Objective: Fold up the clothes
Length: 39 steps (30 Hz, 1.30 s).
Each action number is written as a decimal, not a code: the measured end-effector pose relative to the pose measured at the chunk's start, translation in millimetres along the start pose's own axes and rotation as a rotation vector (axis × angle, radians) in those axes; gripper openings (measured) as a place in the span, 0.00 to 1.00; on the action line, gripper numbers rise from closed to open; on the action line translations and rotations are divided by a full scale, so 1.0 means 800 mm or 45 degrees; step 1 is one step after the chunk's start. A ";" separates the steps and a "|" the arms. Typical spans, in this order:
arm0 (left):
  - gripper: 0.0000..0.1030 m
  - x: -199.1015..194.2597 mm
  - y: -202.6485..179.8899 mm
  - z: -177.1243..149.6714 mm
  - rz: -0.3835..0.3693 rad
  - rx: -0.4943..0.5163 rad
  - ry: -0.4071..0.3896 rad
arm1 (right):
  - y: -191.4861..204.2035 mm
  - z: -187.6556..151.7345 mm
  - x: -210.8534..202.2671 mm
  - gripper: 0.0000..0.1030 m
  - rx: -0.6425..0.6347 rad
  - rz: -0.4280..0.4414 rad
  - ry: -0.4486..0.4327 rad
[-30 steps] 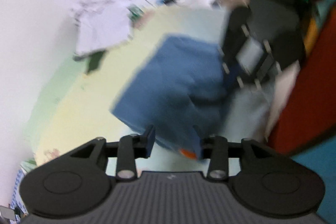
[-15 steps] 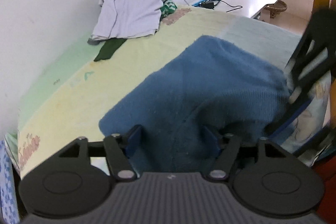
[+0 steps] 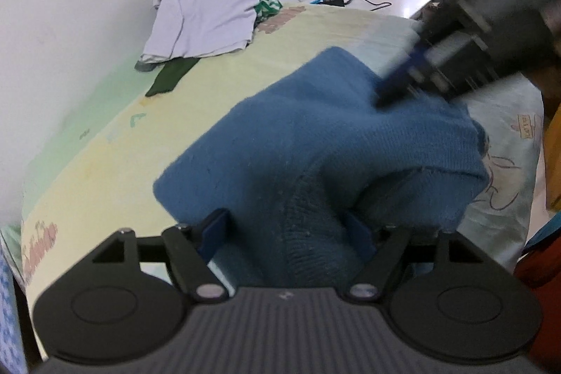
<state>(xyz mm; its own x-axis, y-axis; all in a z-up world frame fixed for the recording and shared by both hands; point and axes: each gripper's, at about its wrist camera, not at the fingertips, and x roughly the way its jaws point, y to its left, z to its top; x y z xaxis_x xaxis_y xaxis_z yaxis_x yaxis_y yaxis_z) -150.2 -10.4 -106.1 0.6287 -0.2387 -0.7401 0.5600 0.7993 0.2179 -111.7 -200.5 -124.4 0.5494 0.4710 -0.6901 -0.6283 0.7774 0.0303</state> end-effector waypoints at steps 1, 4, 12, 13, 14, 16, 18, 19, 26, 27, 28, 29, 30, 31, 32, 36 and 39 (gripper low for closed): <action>0.73 -0.002 -0.002 -0.003 0.001 -0.013 -0.004 | 0.006 -0.010 -0.006 0.20 -0.006 -0.008 -0.008; 0.73 -0.007 -0.005 -0.012 0.005 -0.047 -0.021 | 0.018 -0.029 -0.015 0.20 -0.026 -0.037 -0.054; 0.71 -0.009 0.012 0.007 -0.006 -0.090 -0.046 | 0.015 -0.014 -0.011 0.22 -0.104 -0.043 -0.053; 0.71 -0.009 0.015 0.012 0.000 -0.105 -0.061 | 0.014 -0.008 -0.016 0.22 -0.110 -0.044 -0.069; 0.73 -0.009 0.019 0.018 0.006 -0.120 -0.077 | 0.010 -0.001 -0.022 0.22 -0.104 -0.044 -0.092; 0.75 -0.009 0.026 0.029 0.018 -0.150 -0.107 | -0.003 0.017 -0.035 0.25 -0.019 -0.066 -0.196; 0.76 -0.009 0.033 0.040 0.030 -0.180 -0.137 | -0.014 0.039 -0.032 0.25 0.022 -0.083 -0.261; 0.76 -0.009 0.037 0.046 0.036 -0.195 -0.152 | -0.016 0.042 -0.025 0.25 0.029 -0.092 -0.258; 0.76 0.032 0.058 0.040 0.034 -0.349 -0.123 | -0.019 0.044 0.033 0.25 0.055 -0.159 -0.173; 0.76 0.031 0.055 0.034 0.034 -0.338 -0.133 | -0.019 0.045 0.042 0.25 0.059 -0.168 -0.161; 0.78 0.031 0.050 0.028 0.037 -0.321 -0.138 | -0.019 0.045 0.050 0.25 0.062 -0.177 -0.149; 0.78 0.031 0.044 0.024 0.043 -0.313 -0.142 | -0.020 0.045 0.059 0.25 0.066 -0.187 -0.137; 0.78 0.031 0.037 0.019 0.048 -0.311 -0.147 | -0.013 0.036 0.059 0.25 0.034 -0.208 -0.153; 0.78 0.030 0.033 0.016 0.056 -0.307 -0.156 | -0.004 0.028 0.057 0.25 0.001 -0.232 -0.174; 0.79 0.030 0.030 0.014 0.066 -0.302 -0.166 | -0.001 0.026 0.060 0.25 -0.002 -0.248 -0.184; 0.82 0.027 0.030 0.014 0.069 -0.270 -0.168 | 0.001 0.031 0.067 0.25 -0.054 -0.270 -0.179; 0.83 0.024 0.032 0.014 0.069 -0.245 -0.166 | -0.017 0.042 0.039 0.21 0.054 -0.222 -0.193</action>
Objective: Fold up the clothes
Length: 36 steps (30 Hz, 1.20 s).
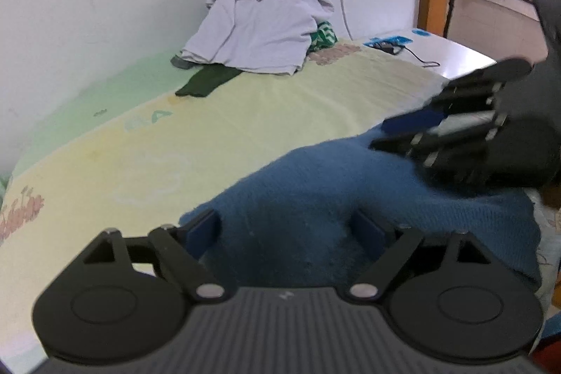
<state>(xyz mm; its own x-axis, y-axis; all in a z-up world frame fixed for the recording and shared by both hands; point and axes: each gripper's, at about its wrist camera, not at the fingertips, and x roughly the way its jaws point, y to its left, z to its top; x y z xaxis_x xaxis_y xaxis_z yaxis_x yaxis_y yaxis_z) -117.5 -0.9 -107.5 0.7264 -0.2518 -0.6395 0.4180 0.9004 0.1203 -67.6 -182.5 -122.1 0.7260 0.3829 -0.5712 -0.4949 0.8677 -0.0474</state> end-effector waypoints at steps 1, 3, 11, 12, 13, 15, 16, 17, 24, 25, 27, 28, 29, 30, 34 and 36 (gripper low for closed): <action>0.83 -0.001 0.000 0.000 -0.001 0.008 0.000 | -0.008 0.002 -0.015 0.22 0.076 0.010 -0.025; 0.83 -0.002 0.001 0.001 -0.002 0.025 0.001 | -0.008 -0.004 -0.040 0.23 0.124 0.025 -0.027; 0.86 -0.003 0.000 -0.008 0.002 0.015 -0.022 | 0.048 -0.059 -0.065 0.23 0.088 0.032 0.107; 0.86 -0.003 0.000 -0.008 0.003 0.016 -0.025 | 0.049 -0.062 -0.066 0.23 0.095 0.026 0.103; 0.88 -0.003 0.000 -0.009 0.004 0.017 -0.026 | 0.049 -0.064 -0.068 0.23 0.106 0.025 0.099; 0.89 -0.002 0.001 -0.009 0.006 0.020 -0.029 | 0.049 -0.068 -0.071 0.23 0.130 0.023 0.091; 0.92 -0.003 0.001 -0.008 0.013 0.008 -0.026 | 0.049 -0.070 -0.072 0.23 0.141 0.021 0.087; 0.95 -0.005 0.002 -0.007 0.022 -0.009 -0.020 | 0.050 -0.070 -0.072 0.23 0.130 0.018 0.084; 0.95 -0.018 0.008 0.001 0.083 -0.129 0.023 | 0.048 -0.049 -0.085 0.22 0.131 -0.101 0.005; 0.94 -0.020 0.008 0.002 0.092 -0.146 0.029 | 0.044 -0.047 -0.083 0.22 0.160 -0.126 0.003; 0.94 -0.023 0.010 0.003 0.104 -0.188 0.046 | 0.038 -0.046 -0.077 0.20 0.205 -0.162 0.006; 0.94 -0.023 0.012 0.000 0.105 -0.217 0.059 | 0.036 -0.045 -0.073 0.20 0.221 -0.171 0.008; 0.96 -0.024 0.013 -0.002 0.106 -0.247 0.072 | 0.035 -0.045 -0.069 0.20 0.236 -0.178 0.017; 0.97 -0.025 0.015 -0.004 0.107 -0.276 0.085 | 0.035 -0.046 -0.066 0.20 0.238 -0.171 0.035; 0.98 -0.027 0.026 -0.015 0.091 -0.436 0.124 | 0.043 -0.054 -0.060 0.21 0.186 -0.133 0.077; 0.99 -0.028 0.031 -0.022 0.071 -0.511 0.138 | 0.043 -0.056 -0.061 0.22 0.150 -0.112 0.078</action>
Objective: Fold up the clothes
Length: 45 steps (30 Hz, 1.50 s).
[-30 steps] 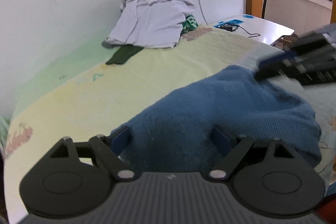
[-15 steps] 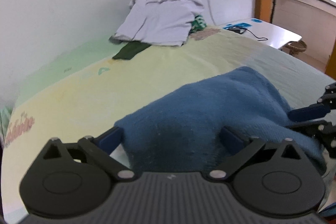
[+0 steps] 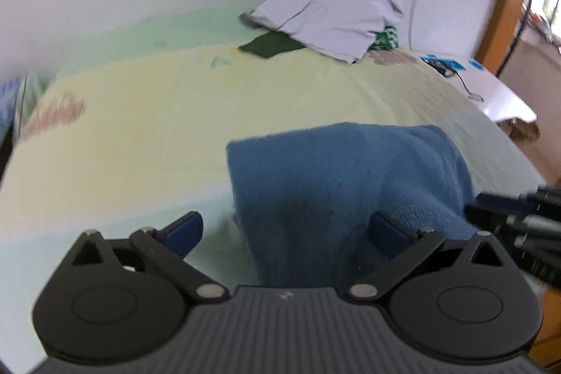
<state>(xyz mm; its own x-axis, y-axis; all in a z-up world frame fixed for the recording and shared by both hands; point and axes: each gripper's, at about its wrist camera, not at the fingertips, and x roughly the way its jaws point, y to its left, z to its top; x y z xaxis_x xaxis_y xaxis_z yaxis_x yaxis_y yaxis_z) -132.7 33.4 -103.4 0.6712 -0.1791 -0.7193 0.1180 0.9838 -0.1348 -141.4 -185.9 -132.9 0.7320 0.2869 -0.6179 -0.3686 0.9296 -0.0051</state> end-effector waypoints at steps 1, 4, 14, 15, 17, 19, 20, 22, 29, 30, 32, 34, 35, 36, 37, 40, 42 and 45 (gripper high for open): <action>0.99 0.000 0.004 -0.002 -0.014 -0.041 0.011 | -0.004 0.001 0.000 0.22 -0.003 0.013 0.000; 0.99 0.001 0.013 -0.005 -0.045 -0.162 0.051 | -0.023 0.006 0.001 0.31 0.056 0.038 0.008; 0.98 -0.024 -0.001 0.000 0.063 -0.252 -0.026 | -0.045 0.016 0.018 0.27 0.051 0.176 0.055; 0.98 -0.026 0.000 0.002 0.079 -0.271 -0.034 | -0.043 0.014 0.018 0.25 0.022 0.195 0.053; 0.98 -0.028 0.005 0.005 0.107 -0.316 -0.032 | -0.039 0.013 0.016 0.23 -0.040 0.232 0.044; 0.98 -0.029 0.008 0.004 0.120 -0.330 -0.018 | -0.047 0.012 0.013 0.23 -0.033 0.262 0.049; 0.98 -0.031 0.007 0.002 0.131 -0.321 -0.010 | -0.051 0.013 0.012 0.23 -0.025 0.276 0.052; 0.98 -0.034 0.005 -0.002 0.158 -0.298 -0.002 | -0.061 0.013 0.009 0.24 -0.008 0.305 0.059; 0.70 -0.032 0.005 -0.011 0.087 -0.247 0.119 | -0.099 0.009 0.005 0.26 0.200 0.401 0.195; 0.66 -0.032 0.003 -0.012 0.062 -0.224 0.128 | -0.100 0.008 0.005 0.26 0.218 0.415 0.214; 0.63 -0.031 -0.001 -0.013 0.026 -0.175 0.132 | -0.094 0.006 0.009 0.22 0.235 0.429 0.245; 0.62 -0.028 -0.004 -0.014 0.020 -0.119 0.129 | -0.085 0.005 0.012 0.16 0.253 0.425 0.260; 0.58 -0.027 -0.003 -0.013 0.005 -0.103 0.132 | -0.077 0.006 0.010 0.15 0.245 0.414 0.255; 0.54 -0.025 0.000 -0.012 -0.016 -0.093 0.138 | -0.069 0.006 0.007 0.14 0.230 0.400 0.246; 0.49 -0.024 0.004 -0.010 -0.039 -0.085 0.146 | -0.062 0.007 0.003 0.14 0.208 0.389 0.235; 0.48 -0.025 0.013 -0.007 -0.086 -0.046 0.162 | -0.049 0.007 -0.006 0.14 0.170 0.355 0.222; 0.48 -0.024 0.016 -0.007 -0.112 -0.003 0.171 | -0.047 0.002 -0.004 0.14 0.166 0.322 0.224; 0.51 -0.014 0.013 -0.012 -0.129 0.063 0.186 | -0.048 0.001 0.000 0.18 0.178 0.285 0.228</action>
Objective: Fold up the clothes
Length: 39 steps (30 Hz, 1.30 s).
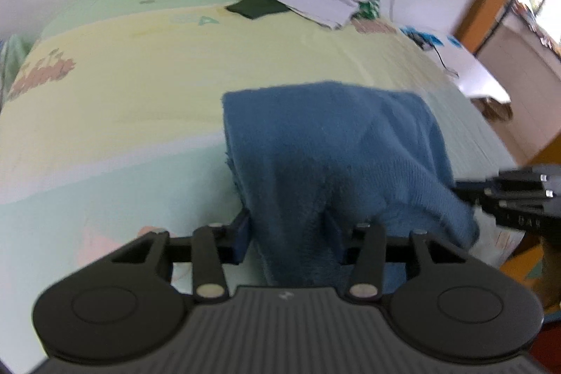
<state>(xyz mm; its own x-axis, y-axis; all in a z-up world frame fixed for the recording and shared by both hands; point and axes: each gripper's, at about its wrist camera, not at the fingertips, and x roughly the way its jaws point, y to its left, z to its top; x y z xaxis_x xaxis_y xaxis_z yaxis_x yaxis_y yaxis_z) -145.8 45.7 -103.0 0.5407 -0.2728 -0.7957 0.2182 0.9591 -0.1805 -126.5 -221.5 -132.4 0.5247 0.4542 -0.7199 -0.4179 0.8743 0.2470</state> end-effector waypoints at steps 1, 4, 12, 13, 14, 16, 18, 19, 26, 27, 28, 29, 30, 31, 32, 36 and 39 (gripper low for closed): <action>0.51 0.002 -0.002 0.001 -0.006 0.008 0.002 | -0.001 0.001 0.000 0.19 0.009 -0.008 -0.001; 0.64 0.004 -0.009 0.002 0.010 0.052 -0.008 | -0.006 0.005 0.002 0.31 0.035 -0.033 -0.003; 0.89 0.009 0.004 0.002 0.056 -0.007 -0.017 | -0.018 0.017 0.010 0.46 0.100 -0.078 -0.002; 0.90 0.010 0.006 0.003 0.047 -0.023 -0.014 | -0.020 0.018 0.012 0.47 0.114 -0.063 0.005; 0.90 0.012 0.008 0.003 0.036 -0.038 -0.011 | -0.024 0.019 0.013 0.47 0.140 -0.034 0.013; 0.90 0.013 0.010 0.005 0.024 -0.059 -0.011 | -0.033 0.023 0.014 0.44 0.199 0.030 0.028; 0.91 0.013 0.011 0.006 0.015 -0.078 -0.012 | -0.039 0.029 0.017 0.43 0.249 0.080 0.039; 0.91 0.014 0.012 0.007 0.011 -0.088 -0.012 | -0.041 0.032 0.019 0.43 0.265 0.093 0.045; 0.96 0.018 0.010 0.015 0.005 -0.163 -0.024 | -0.040 0.039 0.030 0.47 0.213 0.096 0.090; 0.96 0.019 0.010 0.016 0.005 -0.173 -0.026 | -0.042 0.038 0.031 0.47 0.225 0.104 0.095; 0.97 0.019 0.010 0.018 0.004 -0.184 -0.028 | -0.045 0.036 0.031 0.47 0.244 0.114 0.099; 0.97 0.020 0.009 0.019 0.003 -0.195 -0.029 | -0.048 0.034 0.032 0.47 0.269 0.124 0.101; 0.97 0.020 0.009 0.020 0.003 -0.205 -0.031 | -0.051 0.032 0.033 0.48 0.296 0.134 0.103; 0.97 0.022 0.011 0.020 -0.017 -0.232 -0.030 | -0.051 0.031 0.033 0.49 0.306 0.138 0.101; 0.97 0.023 0.014 0.021 -0.045 -0.266 -0.029 | -0.051 0.030 0.033 0.49 0.310 0.140 0.097; 0.97 0.033 0.024 0.021 -0.163 -0.369 -0.015 | -0.051 0.026 0.032 0.49 0.328 0.148 0.080; 0.99 0.044 0.030 0.018 -0.160 -0.417 0.020 | -0.051 0.023 0.031 0.49 0.342 0.154 0.068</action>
<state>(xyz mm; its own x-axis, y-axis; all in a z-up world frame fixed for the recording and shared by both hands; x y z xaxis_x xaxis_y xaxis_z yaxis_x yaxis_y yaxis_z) -110.1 57.8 -126.9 0.5127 -0.3916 -0.7640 0.0086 0.8922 -0.4516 -82.5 -242.7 -148.5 0.4407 0.5543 -0.7061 -0.2602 0.8317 0.4905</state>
